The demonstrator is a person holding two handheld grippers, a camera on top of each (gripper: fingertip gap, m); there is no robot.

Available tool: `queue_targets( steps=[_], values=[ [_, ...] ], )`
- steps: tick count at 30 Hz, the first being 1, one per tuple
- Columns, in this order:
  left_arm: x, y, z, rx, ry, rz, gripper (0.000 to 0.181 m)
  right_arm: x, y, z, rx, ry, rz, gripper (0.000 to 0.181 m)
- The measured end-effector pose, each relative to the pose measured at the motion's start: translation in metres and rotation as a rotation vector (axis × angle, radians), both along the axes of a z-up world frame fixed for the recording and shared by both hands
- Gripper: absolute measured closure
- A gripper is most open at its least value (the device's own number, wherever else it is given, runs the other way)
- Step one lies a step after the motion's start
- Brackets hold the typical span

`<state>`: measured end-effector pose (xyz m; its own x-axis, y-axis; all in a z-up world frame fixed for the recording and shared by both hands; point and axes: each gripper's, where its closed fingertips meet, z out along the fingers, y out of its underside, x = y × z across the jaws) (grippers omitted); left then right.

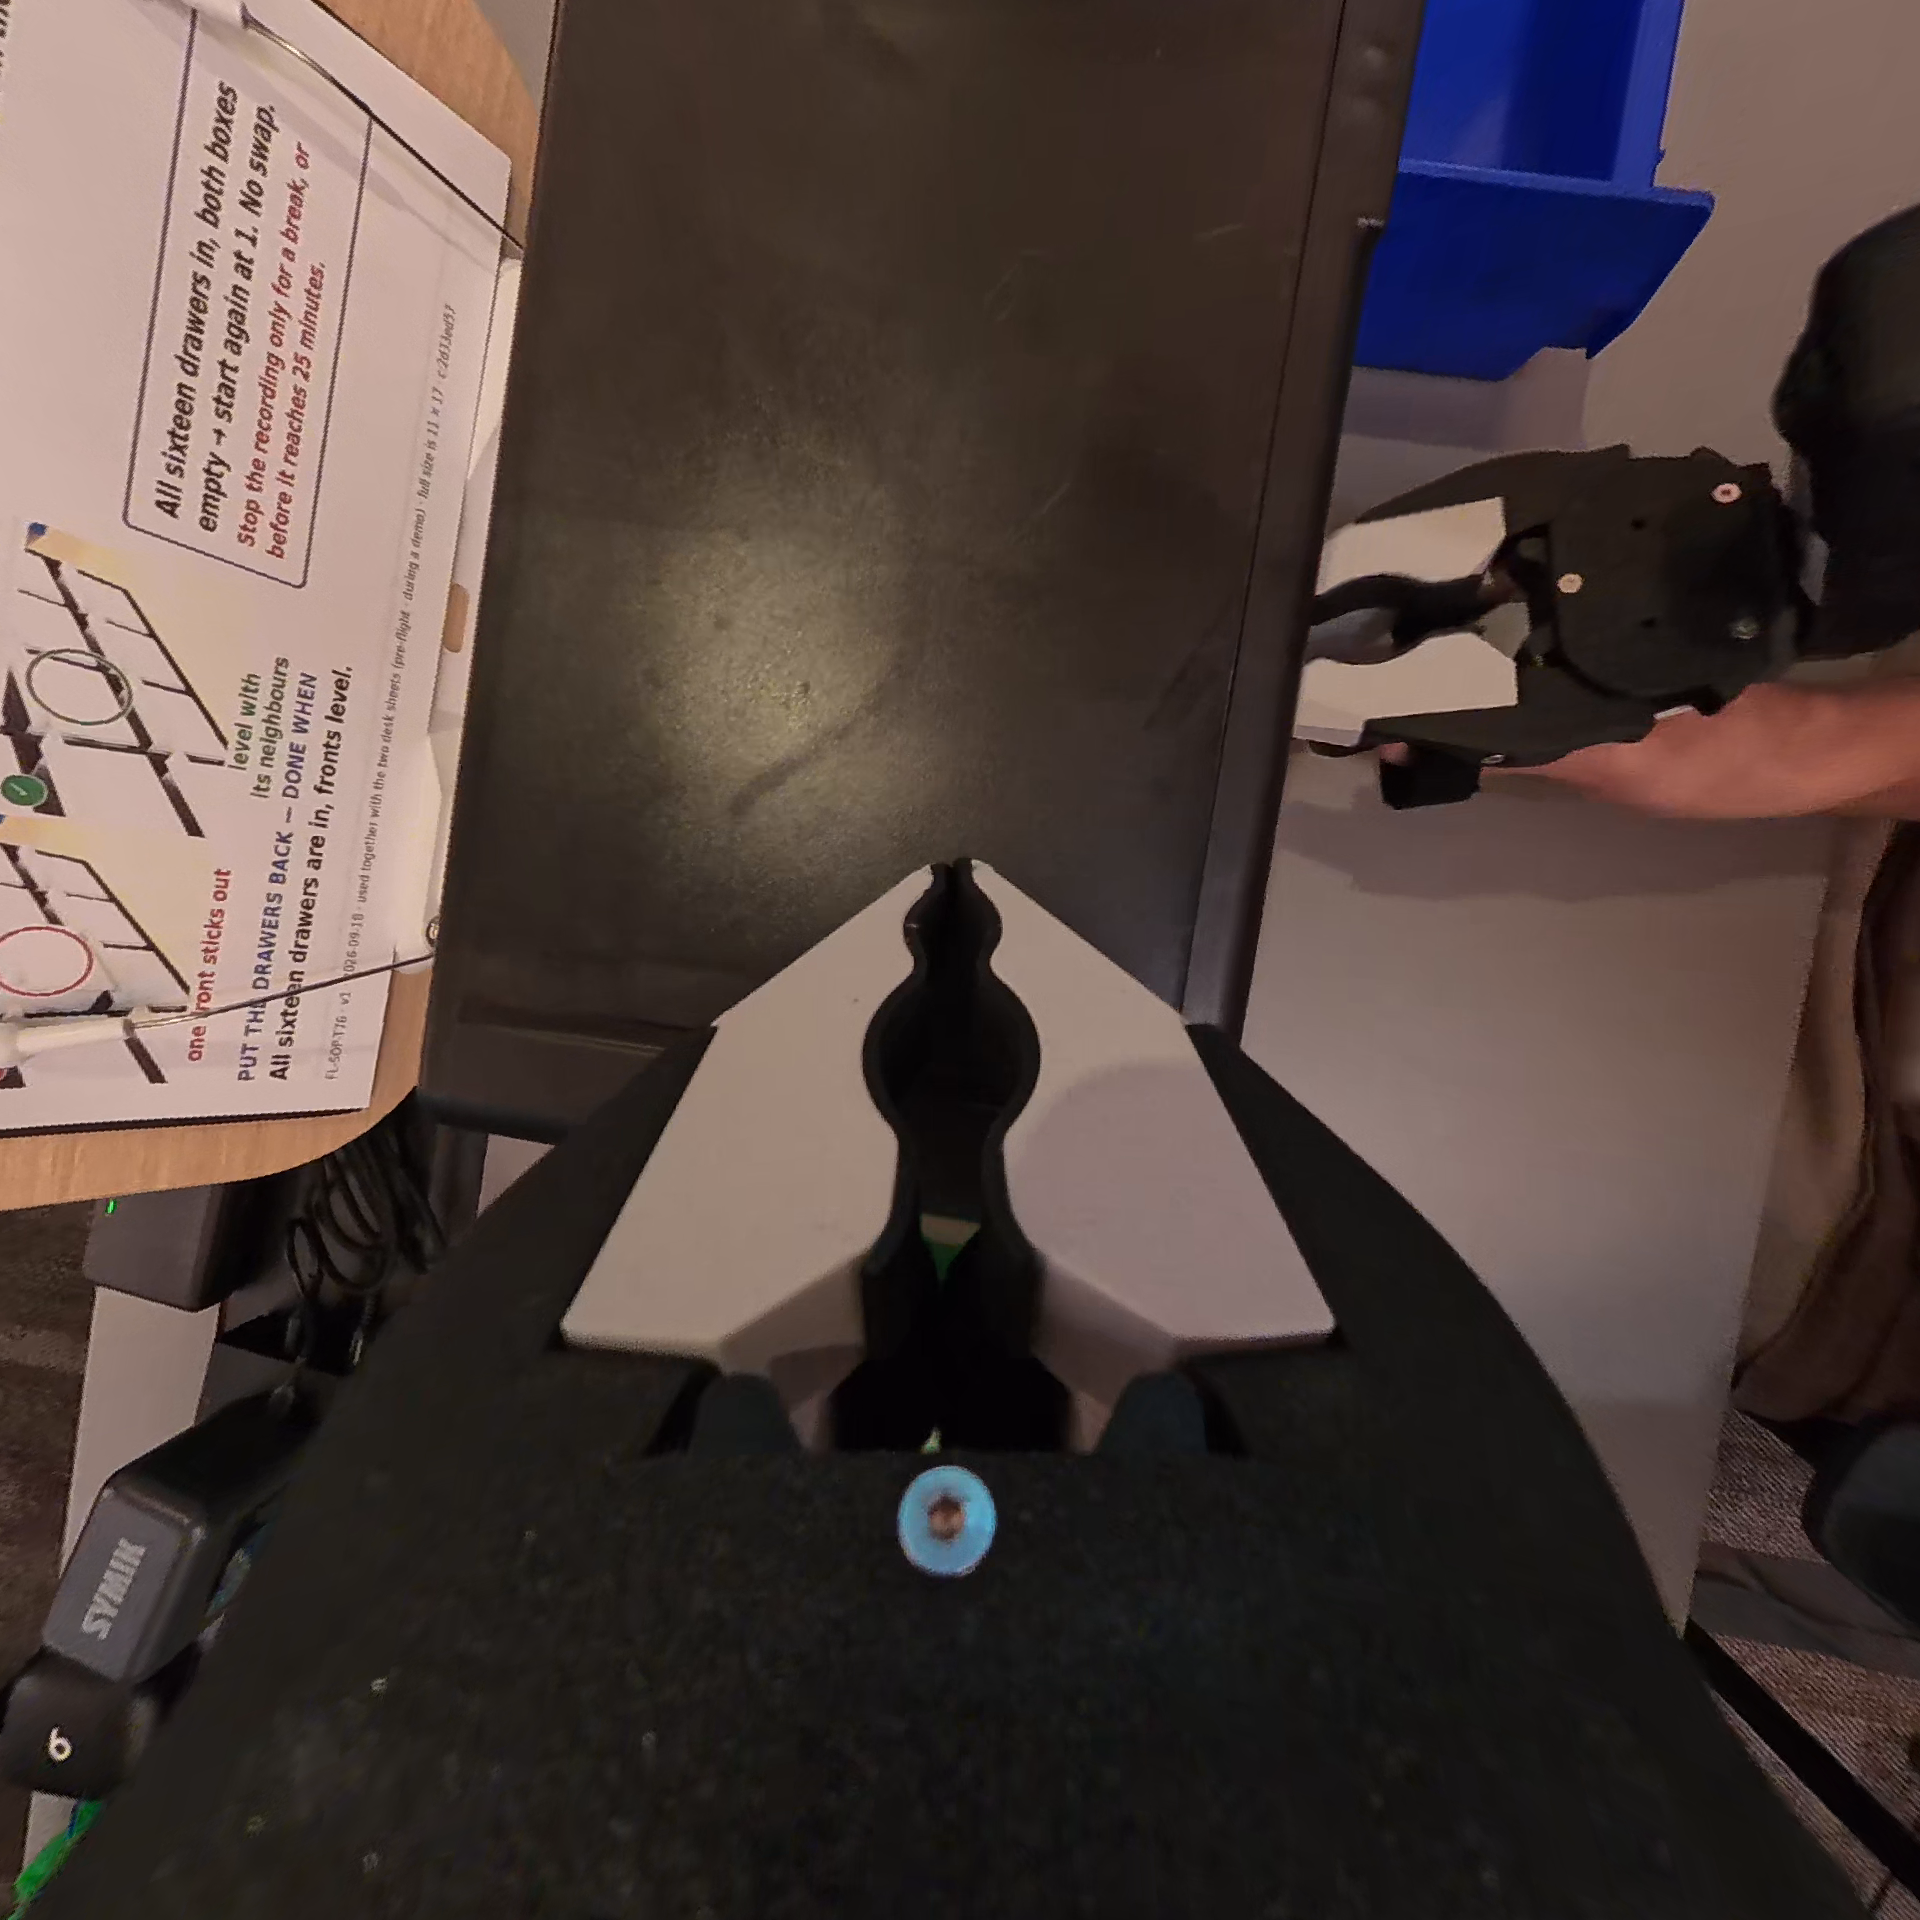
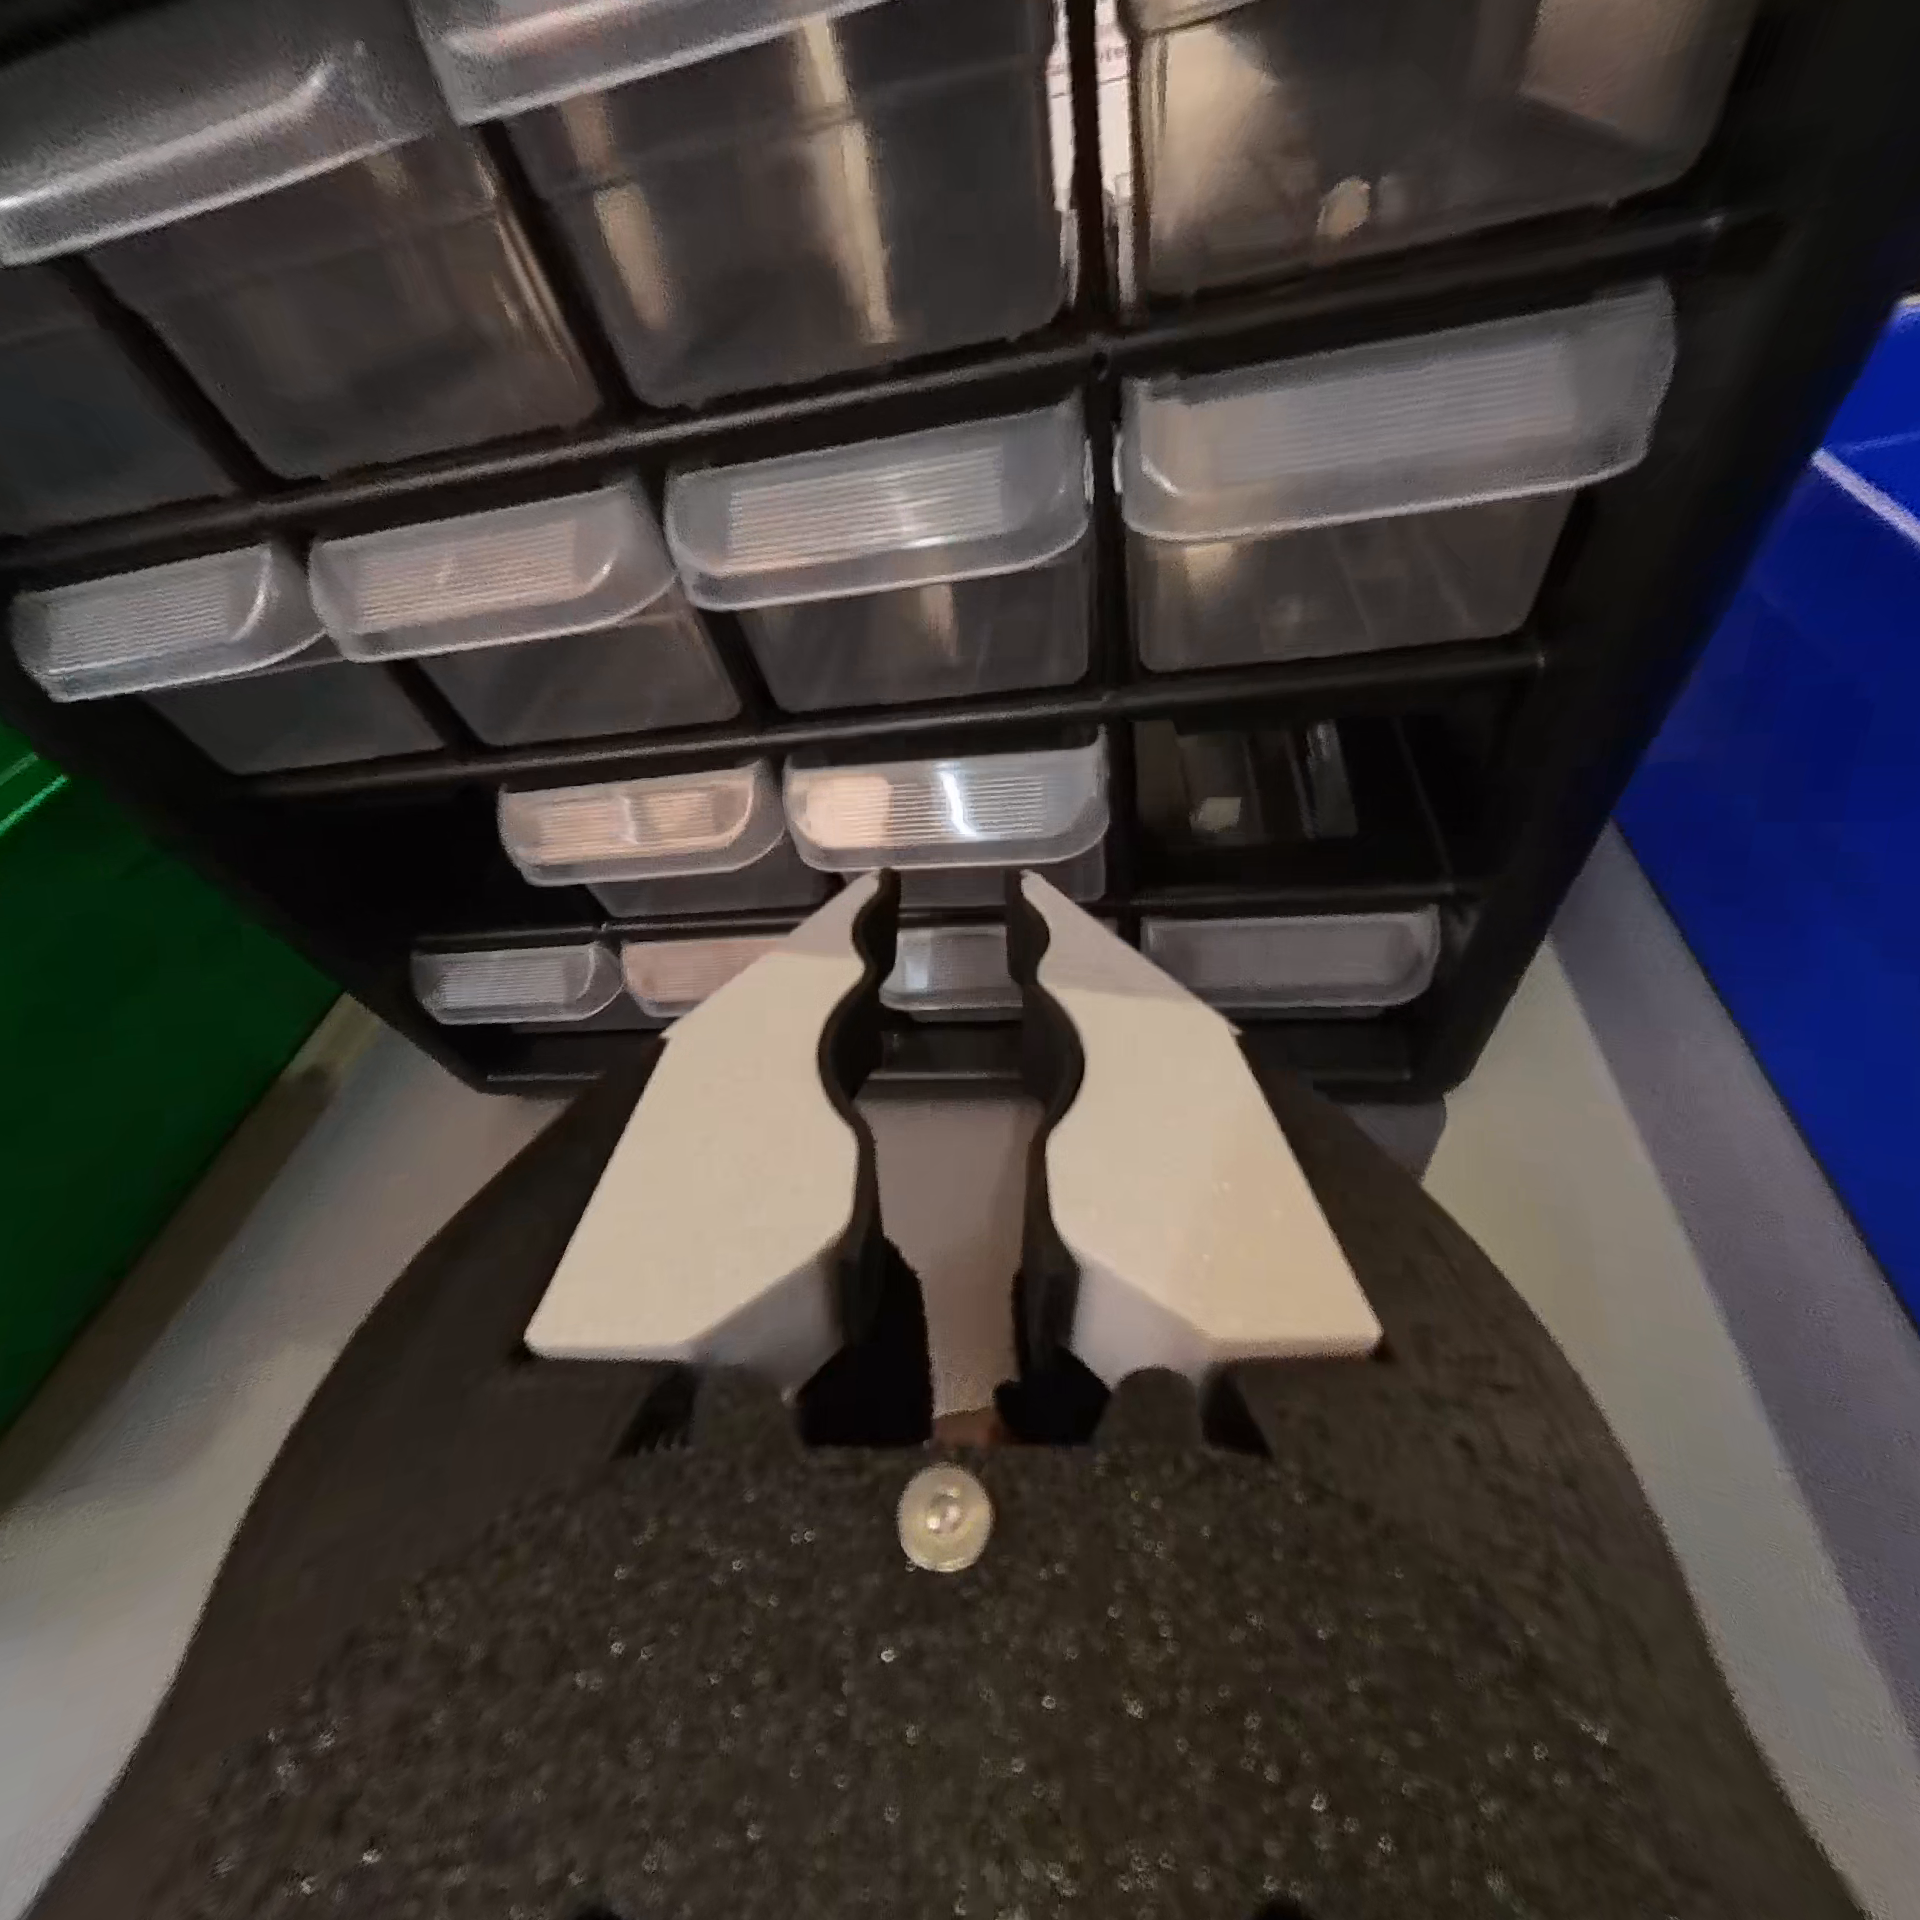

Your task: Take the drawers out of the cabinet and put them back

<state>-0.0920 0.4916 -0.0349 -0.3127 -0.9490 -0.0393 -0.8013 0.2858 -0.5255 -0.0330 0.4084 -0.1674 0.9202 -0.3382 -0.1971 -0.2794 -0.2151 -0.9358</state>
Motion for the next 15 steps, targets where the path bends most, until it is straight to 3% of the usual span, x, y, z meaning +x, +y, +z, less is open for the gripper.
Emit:
queue_targets(
  steps=[1,8,13,15],
  values=[
    [0.0,0.0,0.0,-0.004,-0.004,-0.002,0.181,0.001,0.003,-0.001,-0.001,0.006,0.005,0.162],
    [0.0,0.0,0.0,0.008,-0.033,-0.009,0.181,-0.004,0.002,-0.008,-0.03,-0.018,0.057,0.156],
    [-0.003,0.004,0.002,0.071,-0.093,0.055,0.181,-0.047,-0.044,0.0,-0.043,0.013,0.265,0.146],
    [-0.014,0.013,0.021,0.053,-0.212,0.15,0.17,-0.064,-0.073,-0.004,-0.075,0.032,0.337,0.145]
  ],
)
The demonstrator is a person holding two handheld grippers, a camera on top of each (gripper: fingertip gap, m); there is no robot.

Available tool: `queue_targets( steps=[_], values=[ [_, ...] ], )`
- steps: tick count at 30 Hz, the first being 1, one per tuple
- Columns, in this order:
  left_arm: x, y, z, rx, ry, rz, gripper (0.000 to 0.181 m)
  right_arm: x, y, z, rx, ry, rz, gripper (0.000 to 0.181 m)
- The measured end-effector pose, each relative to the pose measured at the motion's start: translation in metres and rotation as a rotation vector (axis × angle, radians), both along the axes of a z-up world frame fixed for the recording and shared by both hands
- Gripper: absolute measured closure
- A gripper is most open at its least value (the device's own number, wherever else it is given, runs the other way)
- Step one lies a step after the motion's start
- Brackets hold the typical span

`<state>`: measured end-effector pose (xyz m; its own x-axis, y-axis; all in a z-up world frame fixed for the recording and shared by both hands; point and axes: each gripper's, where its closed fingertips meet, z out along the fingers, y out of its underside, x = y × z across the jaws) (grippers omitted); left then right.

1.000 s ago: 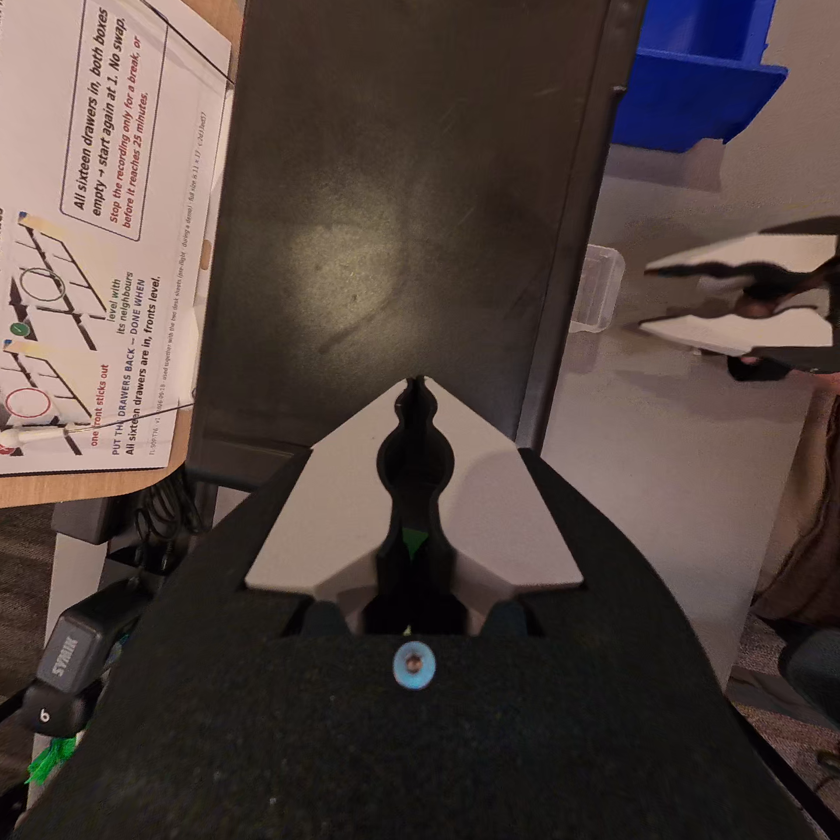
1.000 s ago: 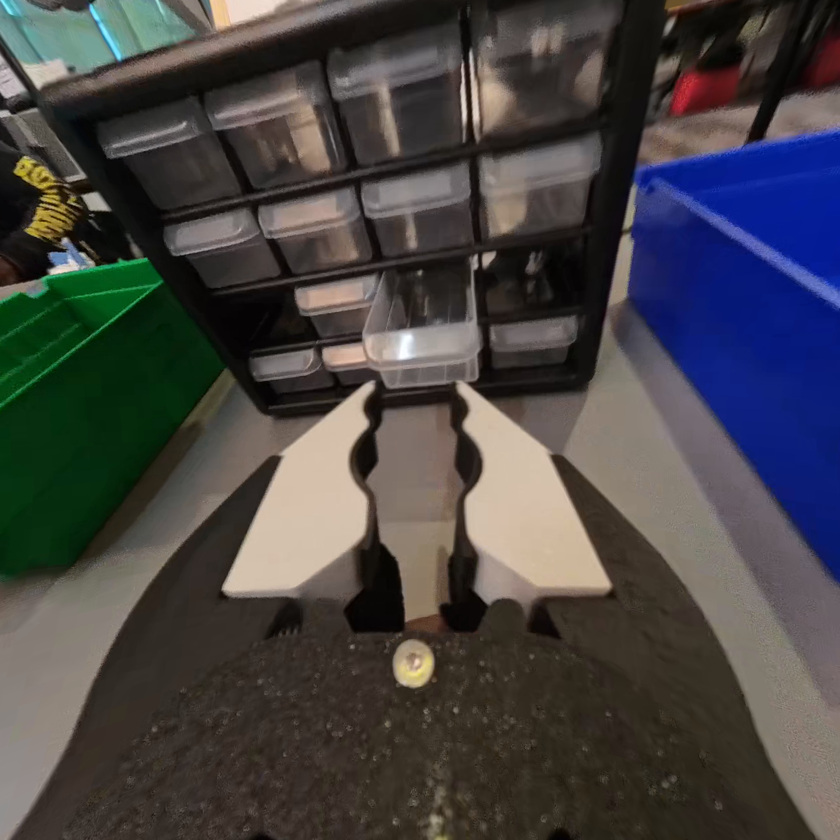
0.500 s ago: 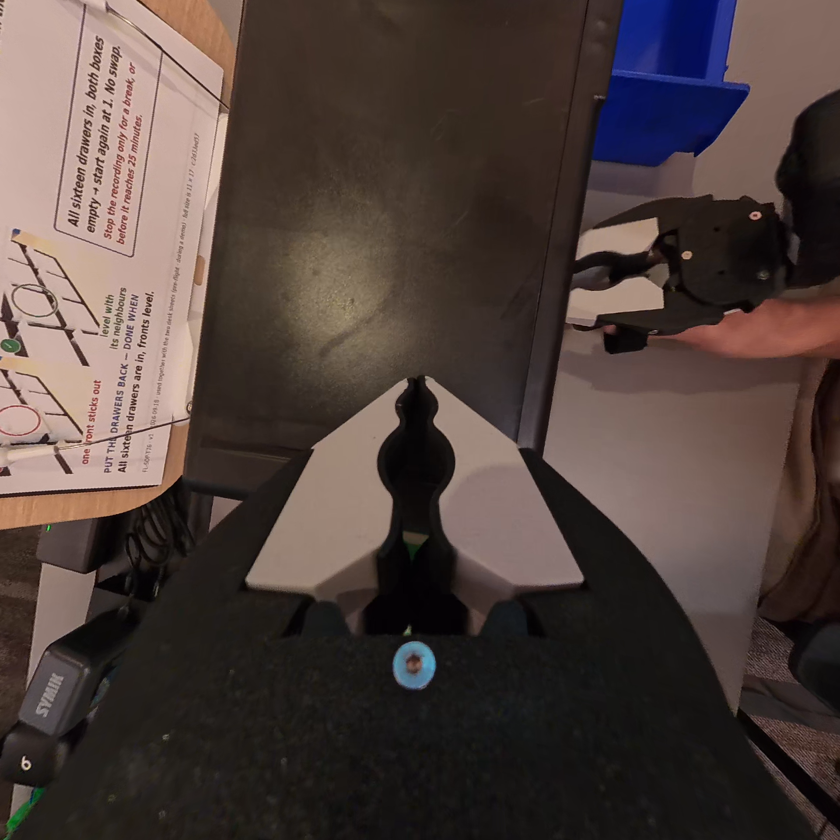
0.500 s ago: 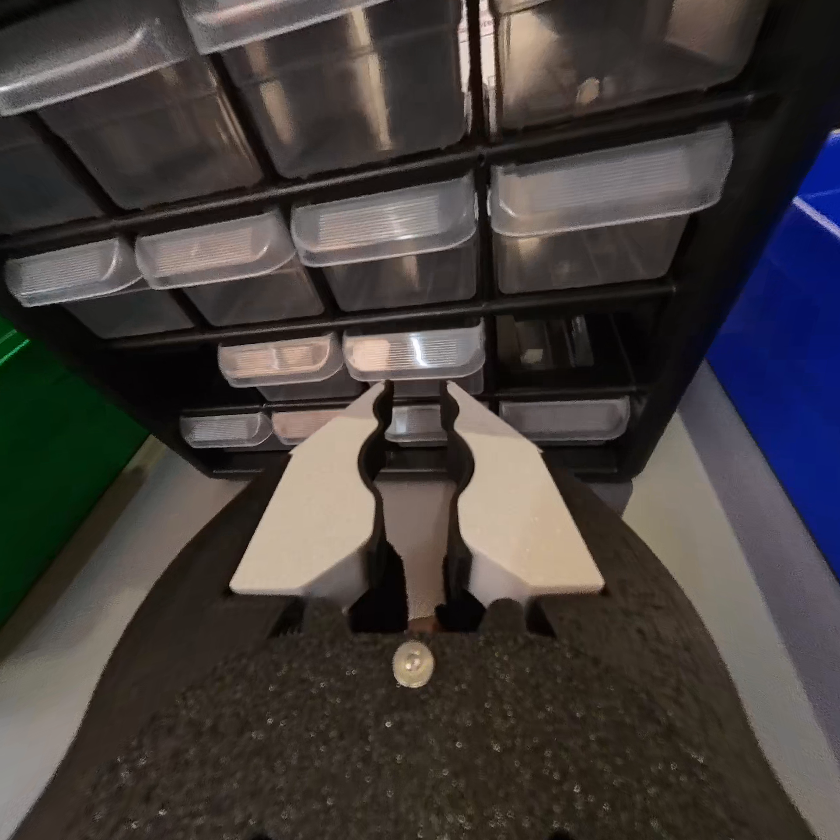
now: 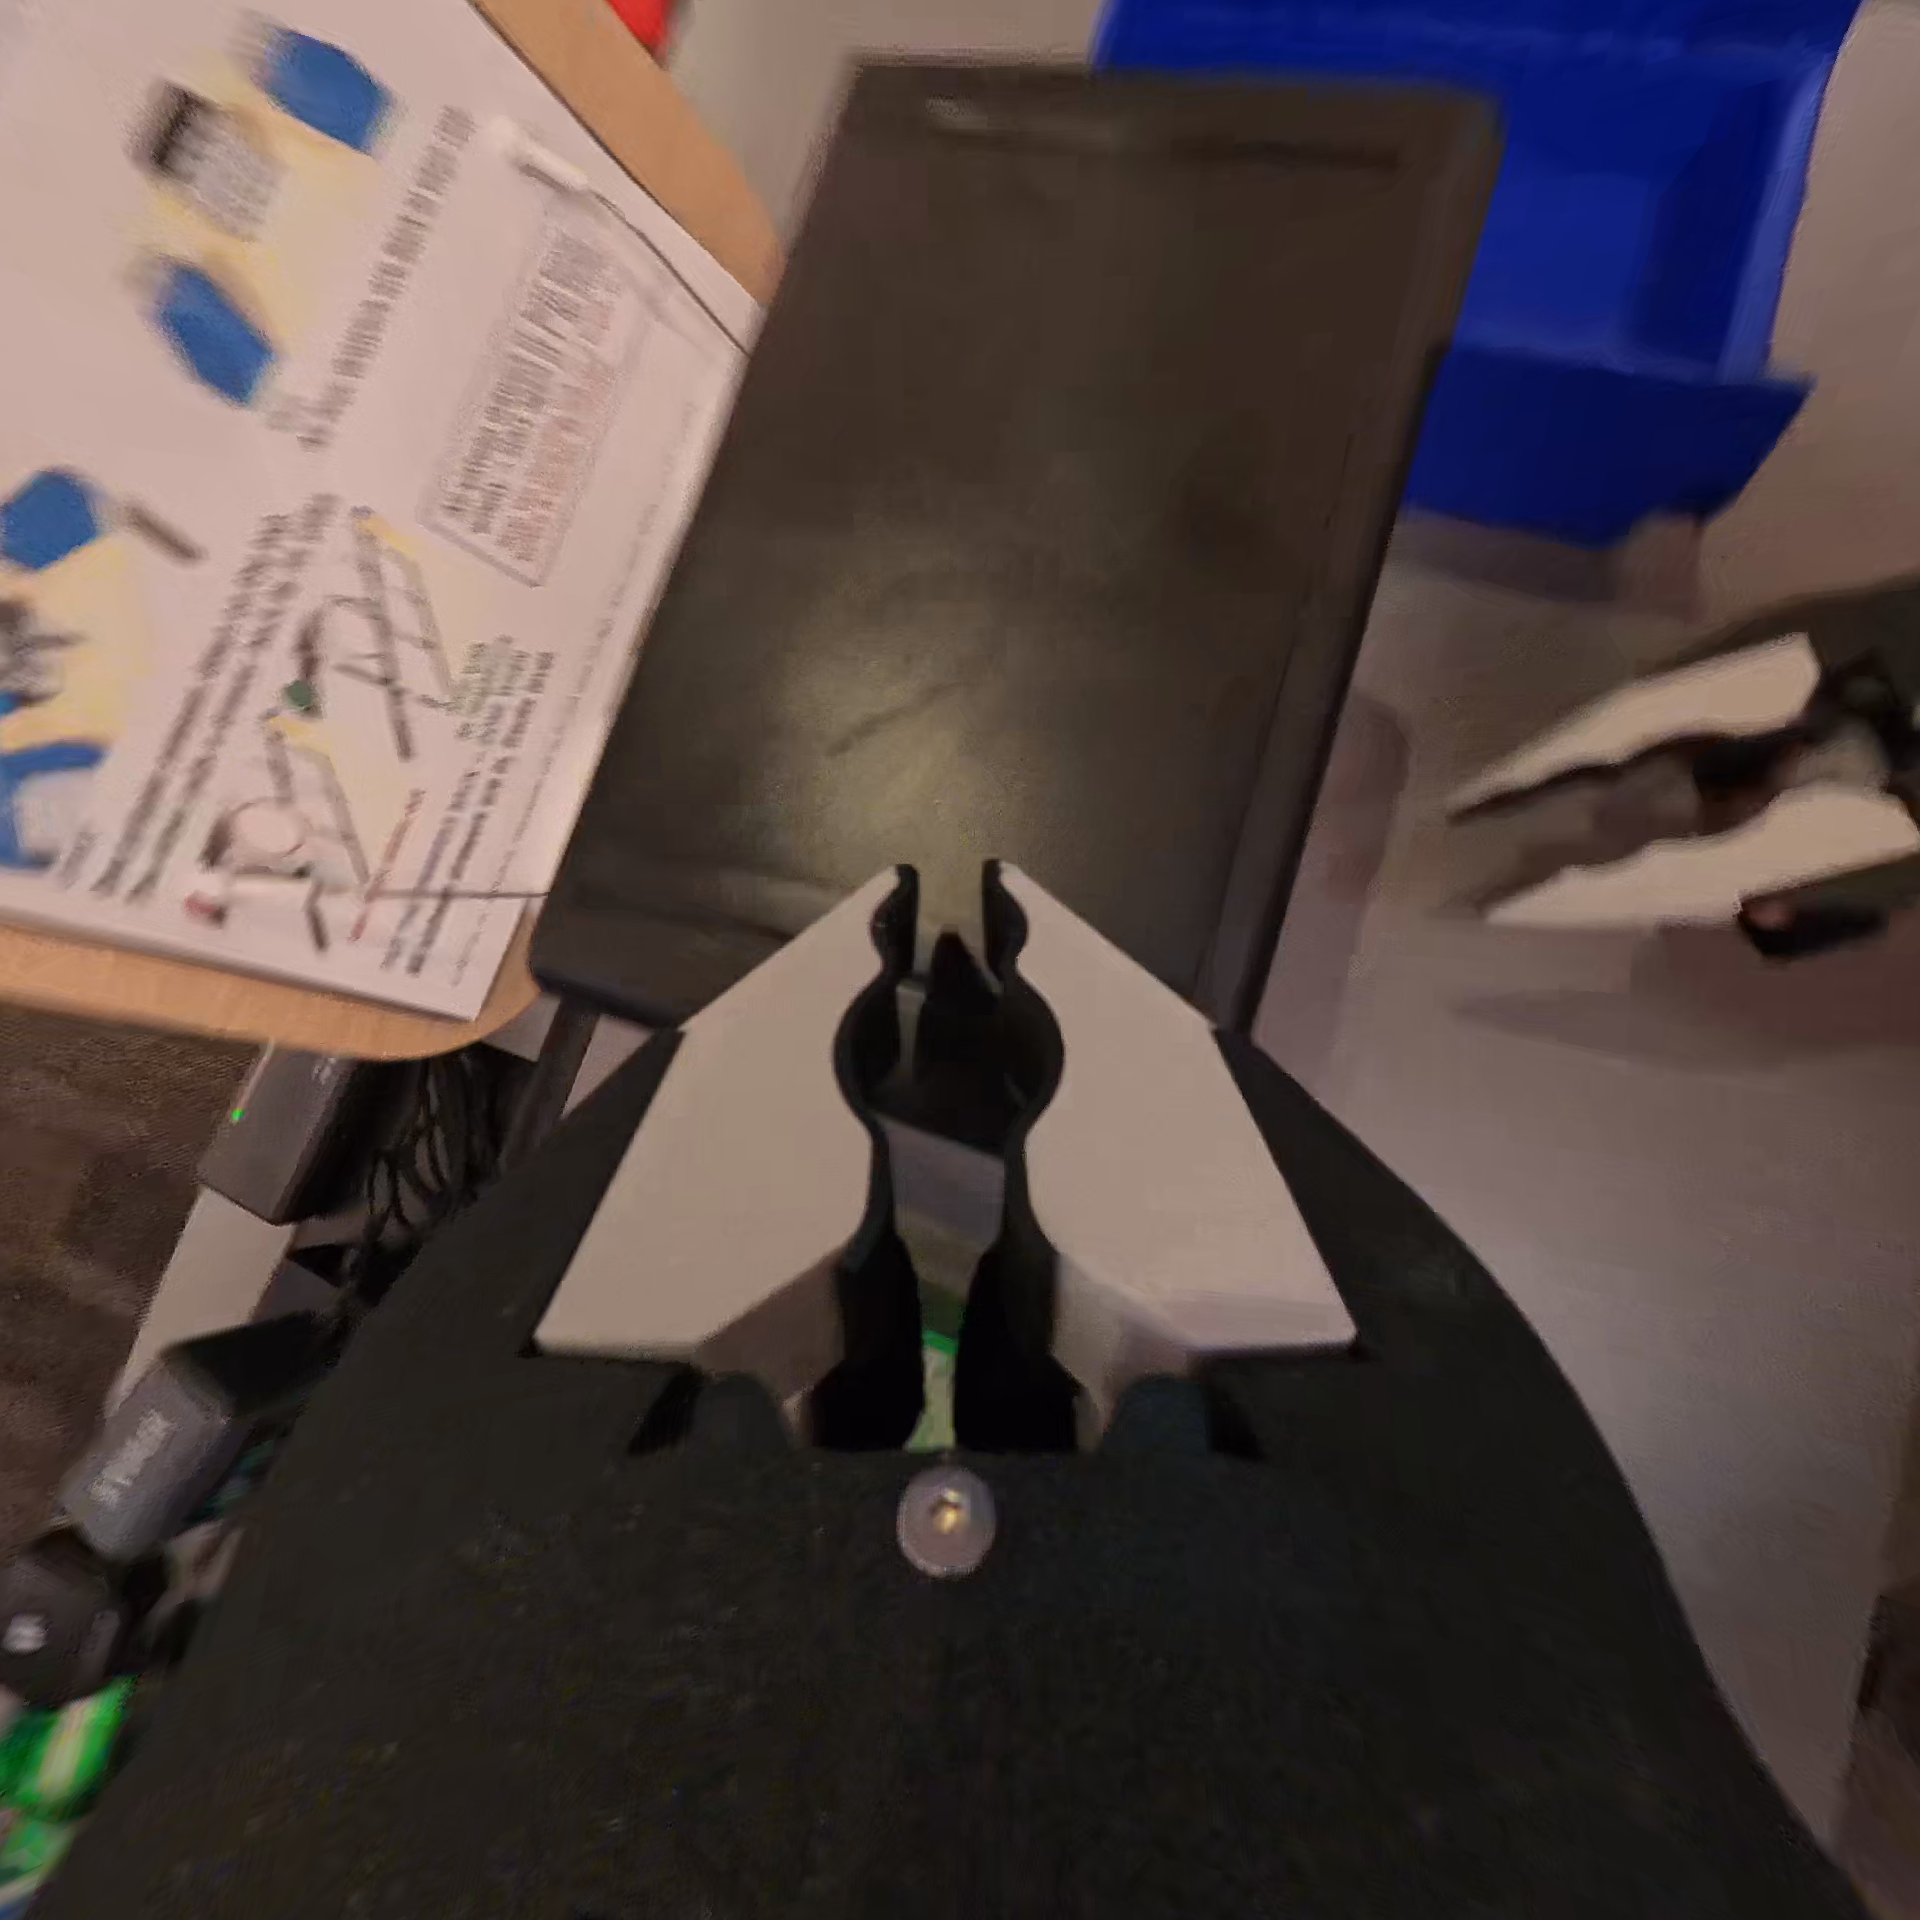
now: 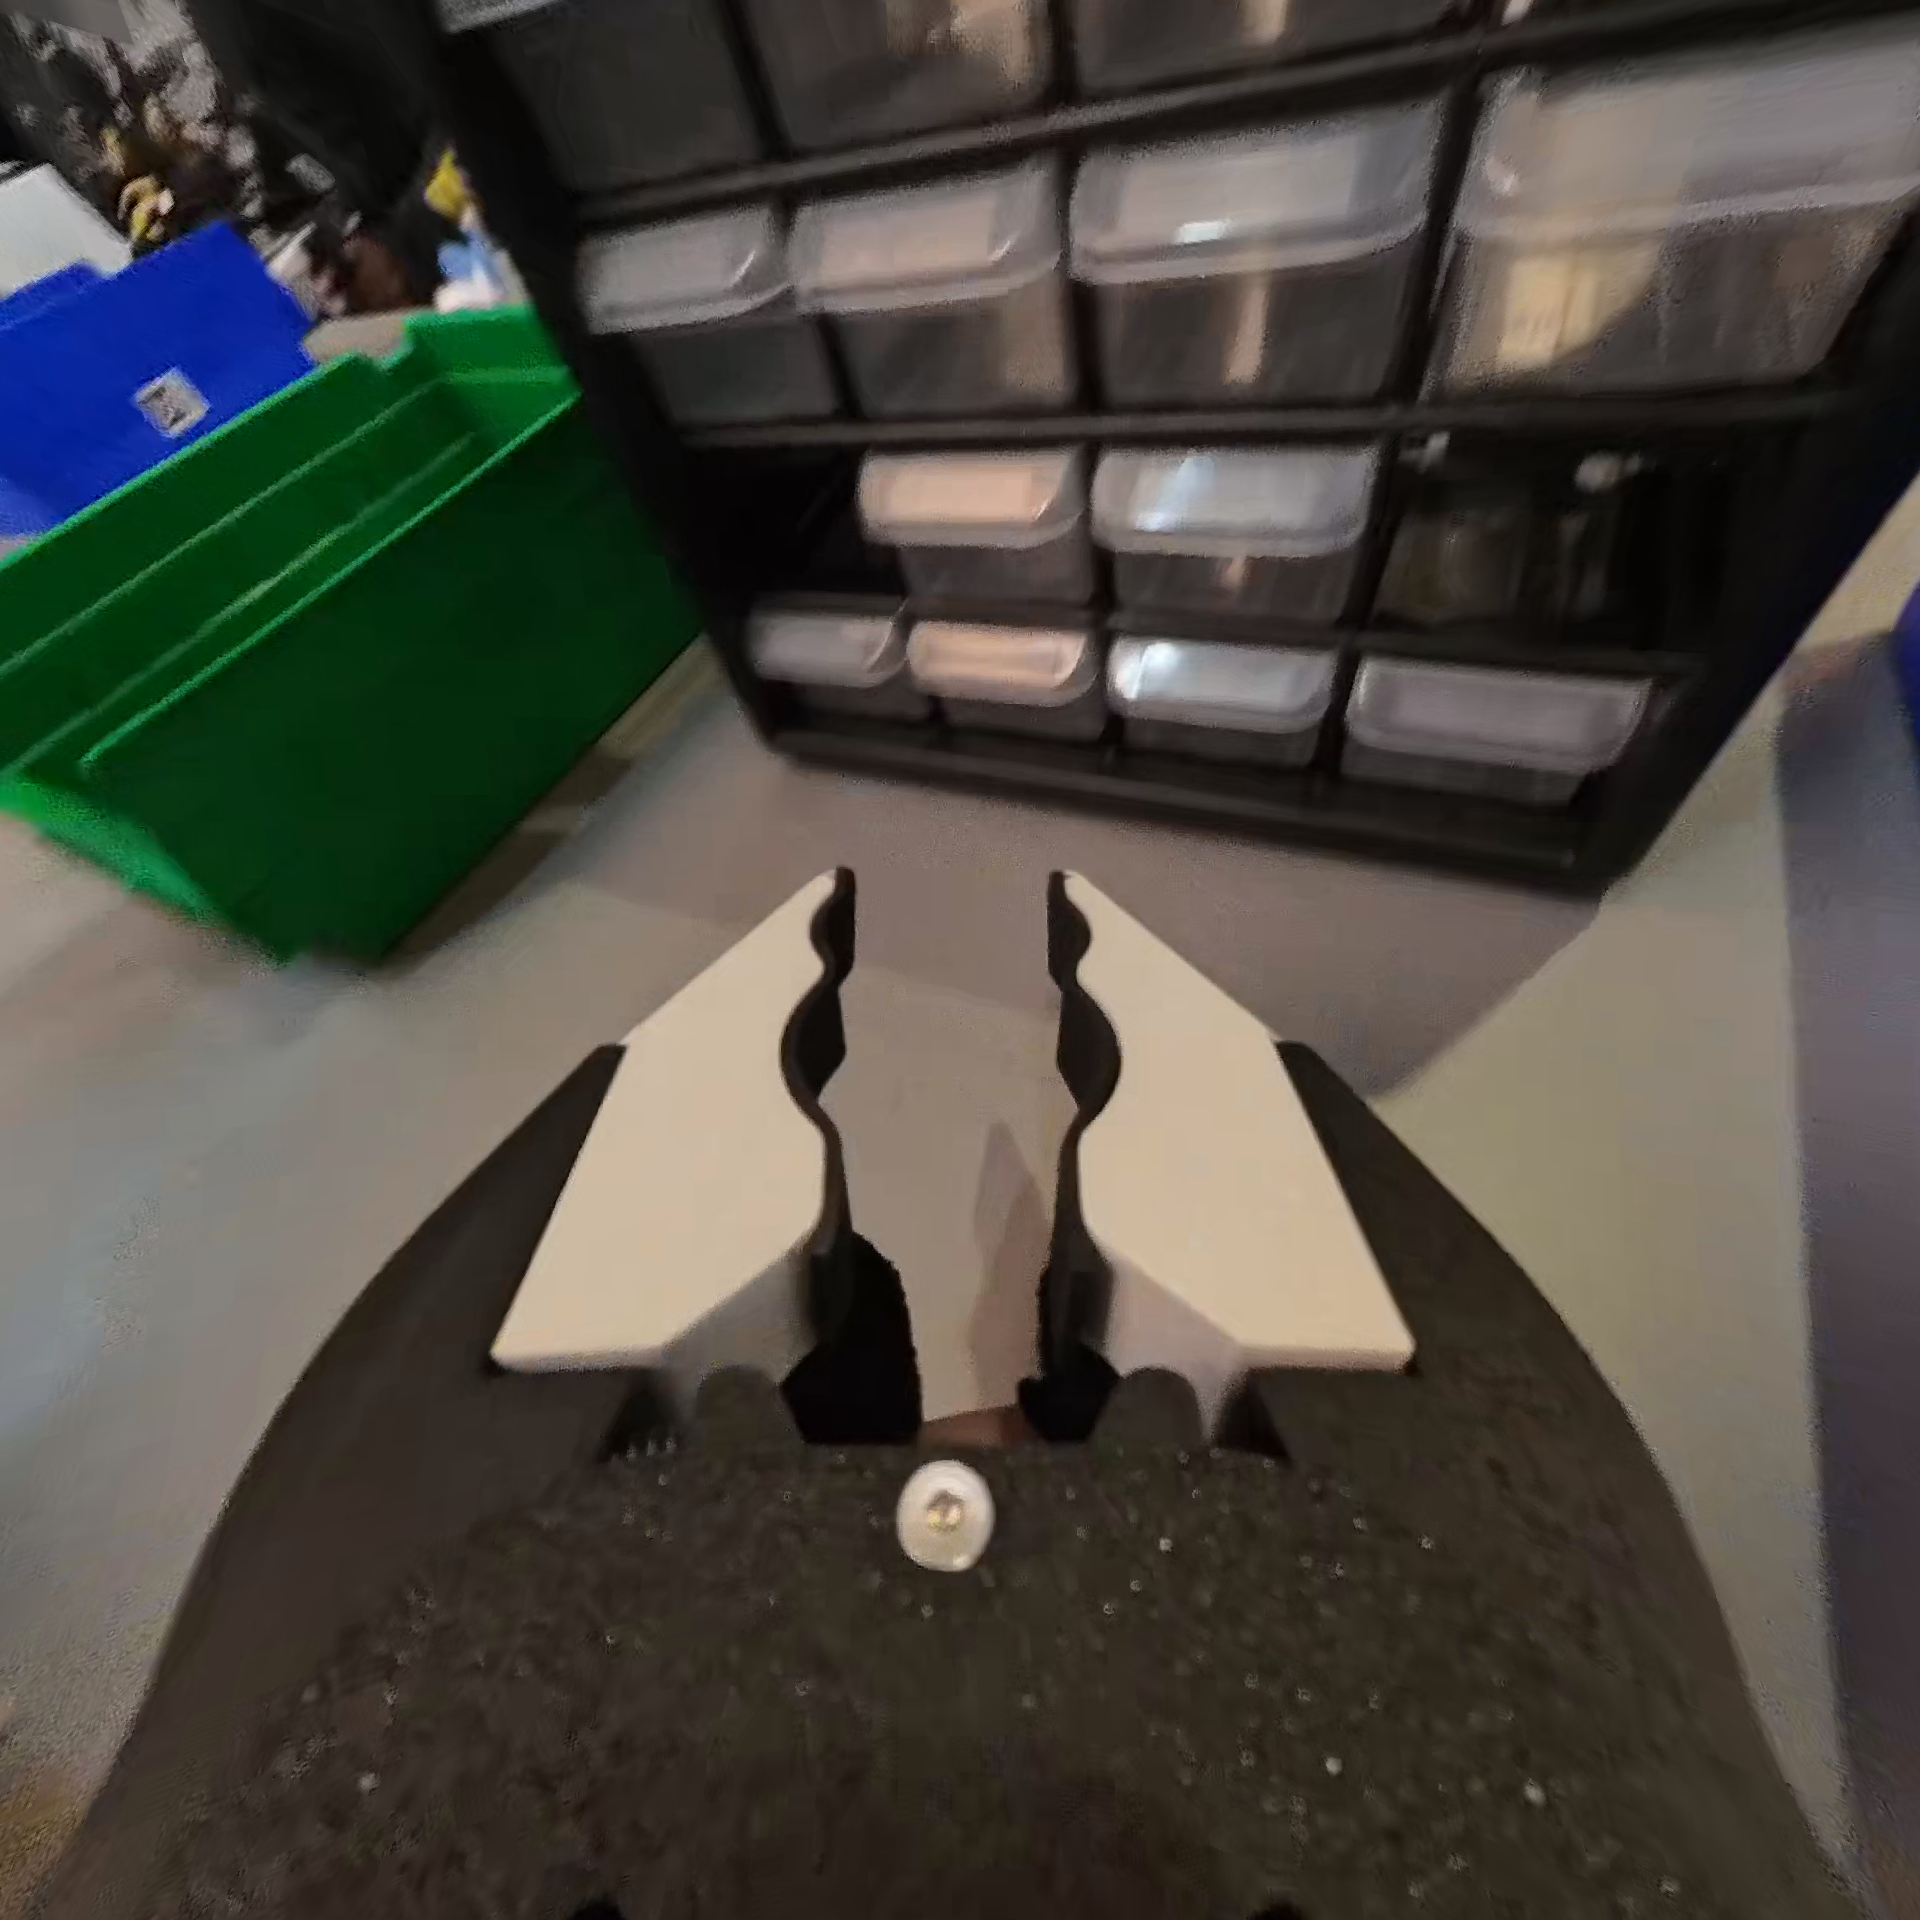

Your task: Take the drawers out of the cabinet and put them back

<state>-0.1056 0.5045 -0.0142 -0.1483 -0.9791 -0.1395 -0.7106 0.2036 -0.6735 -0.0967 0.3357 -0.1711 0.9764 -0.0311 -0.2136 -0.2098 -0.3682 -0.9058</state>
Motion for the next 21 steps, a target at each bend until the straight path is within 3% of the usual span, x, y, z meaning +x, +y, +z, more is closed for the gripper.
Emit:
queue_targets(
  steps=[2,4,6,8,10,12,16,21],
  values=[
    [-0.029,0.009,0.022,-0.096,-0.154,0.117,0.168,-0.007,-0.031,-0.006,-0.042,-0.025,0.038,0.145],
    [-0.079,0.038,0.019,-0.131,-0.225,0.349,0.166,-0.003,-0.06,-0.011,-0.089,-0.089,0.044,0.145],
    [-0.143,0.065,-0.024,-0.203,-0.162,0.677,0.158,0.007,-0.084,-0.011,-0.112,-0.158,0.025,0.145],
    [-0.185,0.057,-0.082,-0.455,-0.067,0.935,0.136,0.015,-0.099,-0.007,-0.125,-0.185,0.022,0.145],
    [-0.199,0.044,-0.122,-0.636,-0.07,1.064,0.135,0.017,-0.105,-0.003,-0.13,-0.179,0.048,0.145],
    [-0.21,0.042,-0.151,-0.694,-0.086,1.214,0.135,0.017,-0.103,0.002,-0.12,-0.188,0.096,0.145],
    [-0.219,0.05,-0.186,-0.76,-0.105,1.468,0.13,0.01,-0.088,-0.001,-0.117,-0.254,0.22,0.145],
    [-0.226,0.069,-0.212,-0.688,-0.002,1.59,0.13,-0.012,-0.073,-0.001,-0.076,-0.274,0.333,0.145]
  ],
)
